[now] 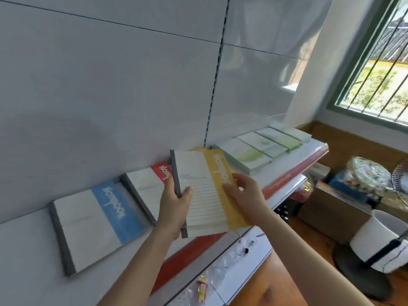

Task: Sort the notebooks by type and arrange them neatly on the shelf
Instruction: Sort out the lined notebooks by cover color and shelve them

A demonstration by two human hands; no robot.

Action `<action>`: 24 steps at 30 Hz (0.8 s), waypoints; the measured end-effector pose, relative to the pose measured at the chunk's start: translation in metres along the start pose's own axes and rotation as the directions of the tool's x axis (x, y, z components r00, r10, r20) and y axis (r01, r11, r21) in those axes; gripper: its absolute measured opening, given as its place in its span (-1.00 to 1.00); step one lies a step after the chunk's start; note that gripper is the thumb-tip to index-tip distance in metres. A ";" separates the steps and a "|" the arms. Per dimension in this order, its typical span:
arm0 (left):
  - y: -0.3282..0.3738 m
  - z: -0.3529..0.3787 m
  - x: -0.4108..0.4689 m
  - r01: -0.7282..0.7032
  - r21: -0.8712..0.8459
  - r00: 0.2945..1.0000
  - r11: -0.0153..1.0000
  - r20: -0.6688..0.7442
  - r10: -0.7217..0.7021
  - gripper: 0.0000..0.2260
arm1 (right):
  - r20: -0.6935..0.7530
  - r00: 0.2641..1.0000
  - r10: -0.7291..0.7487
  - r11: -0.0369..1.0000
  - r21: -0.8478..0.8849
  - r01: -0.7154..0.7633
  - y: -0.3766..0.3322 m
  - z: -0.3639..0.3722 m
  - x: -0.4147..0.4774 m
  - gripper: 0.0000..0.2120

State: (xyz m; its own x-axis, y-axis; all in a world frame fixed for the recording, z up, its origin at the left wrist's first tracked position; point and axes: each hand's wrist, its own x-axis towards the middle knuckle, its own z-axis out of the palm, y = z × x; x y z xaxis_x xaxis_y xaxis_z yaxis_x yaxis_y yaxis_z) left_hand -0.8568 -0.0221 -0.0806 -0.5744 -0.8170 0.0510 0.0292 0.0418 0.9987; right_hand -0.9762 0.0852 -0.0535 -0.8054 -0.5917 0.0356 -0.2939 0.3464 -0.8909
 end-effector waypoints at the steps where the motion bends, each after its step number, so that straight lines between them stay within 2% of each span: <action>1: -0.003 0.008 0.013 0.005 0.018 1.000 1.000 -0.022 -0.005 -0.78 | 0.007 1.000 -0.004 1.000 -0.020 0.004 0.002 -0.001 0.017 -0.69; 4: -0.016 0.028 0.046 0.044 0.058 0.995 0.997 -0.089 -0.038 -0.81 | 0.023 1.000 0.007 0.999 -0.038 -0.006 0.010 0.000 0.060 -0.73; 8: -0.027 0.052 0.084 0.035 0.131 0.988 0.991 -0.153 -0.015 -0.80 | 0.054 0.998 -0.029 0.995 -0.096 0.034 0.018 -0.004 0.112 -0.78; 12: -0.040 0.078 0.114 0.029 0.189 0.970 0.982 -0.243 0.019 -0.75 | 0.146 0.987 -0.060 0.983 -0.162 0.084 0.026 -0.005 0.167 -0.80; 16: -0.049 0.099 0.123 0.097 0.267 0.933 0.959 -0.359 0.006 -0.64 | 0.271 0.958 -0.088 0.952 -0.259 0.161 0.039 0.002 0.205 -0.80; 19: -0.056 0.108 0.129 0.184 0.404 0.916 0.896 -0.401 -0.008 -0.60 | 0.341 0.933 -0.113 0.902 -0.359 0.241 0.056 0.010 0.219 -0.77; 22: -0.063 0.112 0.136 0.225 0.544 0.909 0.808 -0.415 0.026 -0.72 | 0.422 0.900 -0.106 0.853 -0.426 0.300 0.065 0.013 0.227 -0.74; 24: -0.061 0.113 0.136 0.217 0.637 0.919 0.740 -0.390 0.066 -0.76 | 0.484 0.868 -0.115 0.782 -0.494 0.379 0.060 0.012 0.236 -0.65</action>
State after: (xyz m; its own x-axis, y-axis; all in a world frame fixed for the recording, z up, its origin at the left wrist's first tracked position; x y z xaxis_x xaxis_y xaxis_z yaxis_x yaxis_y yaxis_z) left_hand -1.0291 -0.0709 -0.1346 -0.2070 -0.9718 0.1127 -0.6239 0.2199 0.7500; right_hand -1.1773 -0.0423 -0.1036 -0.4157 -0.9054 -0.0857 -0.7897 0.4061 -0.4599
